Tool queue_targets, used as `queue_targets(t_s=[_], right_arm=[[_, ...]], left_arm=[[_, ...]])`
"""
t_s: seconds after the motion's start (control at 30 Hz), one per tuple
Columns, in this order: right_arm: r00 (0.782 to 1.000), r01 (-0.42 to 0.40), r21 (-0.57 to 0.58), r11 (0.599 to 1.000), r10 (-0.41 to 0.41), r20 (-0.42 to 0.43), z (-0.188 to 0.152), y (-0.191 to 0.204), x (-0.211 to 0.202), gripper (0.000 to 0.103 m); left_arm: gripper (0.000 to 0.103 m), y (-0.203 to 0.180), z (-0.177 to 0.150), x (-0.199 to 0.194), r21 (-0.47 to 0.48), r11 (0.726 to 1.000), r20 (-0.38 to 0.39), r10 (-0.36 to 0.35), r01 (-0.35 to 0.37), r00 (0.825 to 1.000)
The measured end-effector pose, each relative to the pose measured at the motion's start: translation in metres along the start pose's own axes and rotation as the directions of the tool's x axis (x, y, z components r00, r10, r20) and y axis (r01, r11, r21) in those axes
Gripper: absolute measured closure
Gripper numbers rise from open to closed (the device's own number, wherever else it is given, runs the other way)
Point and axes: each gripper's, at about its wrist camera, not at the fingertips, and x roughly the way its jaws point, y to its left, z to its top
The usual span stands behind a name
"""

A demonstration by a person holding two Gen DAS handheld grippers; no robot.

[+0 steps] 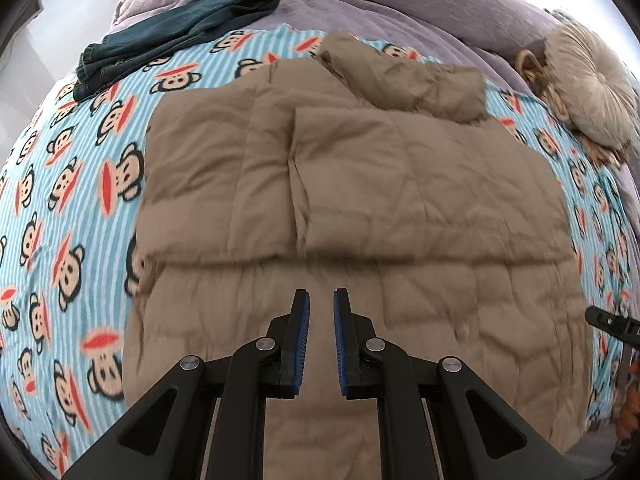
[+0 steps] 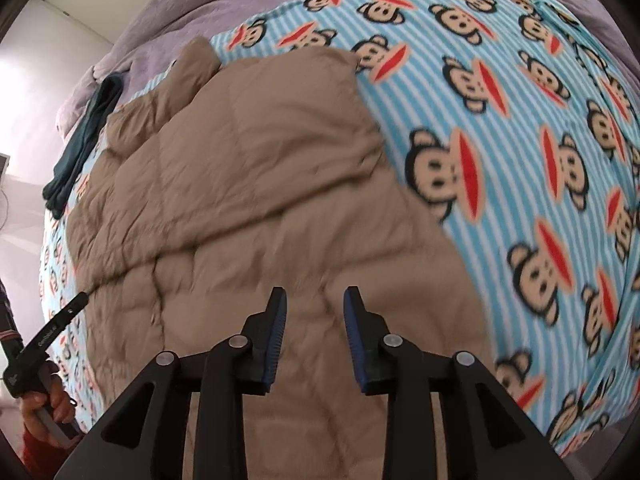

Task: Fold large clothes

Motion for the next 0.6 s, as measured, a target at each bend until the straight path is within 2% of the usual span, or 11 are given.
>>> queue_targets(t_s=[0.03,0.07,0.1,0.13,0.37,0.4,0.53,0.6], right_arm=[[1.000,-0.004,0.001,1.000,0.004,-0.006,-0.007,0.002,-0.002,0.065],[1.000,-0.008,0.001,1.000,0.008,-0.009,-0.011,0.003,-0.003,0.064],[1.000,-0.011,-0.001,1.000,0.011,-0.014,-0.018,0.005,-0.005,0.064],[1.000,-0.012,-0.001,1.000,0.012,-0.017,-0.022,0.005,-0.006,0.064],[0.999,-0.010,0.006,1.000,0.010,-0.045,-0.051,0.007,-0.013,0.061],[0.999,-0.009,0.006,1.000,0.009,-0.049,-0.055,0.007,-0.014,0.058],[0.998,-0.021,0.005,1.000,0.022,-0.053,-0.066,0.009,-0.019,0.030],[0.998,-0.026,0.013,1.000,0.027,-0.052,-0.071,0.008,-0.022,0.023]], left_arm=[[0.059,-0.001,-0.004,-0.002,0.008,1.000,-0.004,0.001,-0.001,1.000],[0.012,-0.002,-0.012,-0.007,0.008,1.000,-0.008,0.005,-0.005,1.000],[0.002,-0.002,-0.017,-0.011,0.003,1.000,0.004,0.008,-0.008,1.000],[0.001,-0.003,-0.023,-0.018,0.002,1.000,0.029,0.008,-0.008,1.000],[0.001,-0.006,-0.051,-0.035,0.021,1.000,-0.017,0.009,-0.009,1.000],[0.001,-0.004,-0.054,-0.036,0.021,1.000,-0.020,0.011,-0.011,1.000],[0.001,-0.001,-0.066,-0.041,0.016,1.000,-0.035,0.024,-0.024,0.999],[0.001,0.001,-0.072,-0.042,0.017,1.000,-0.046,0.026,-0.026,0.999]])
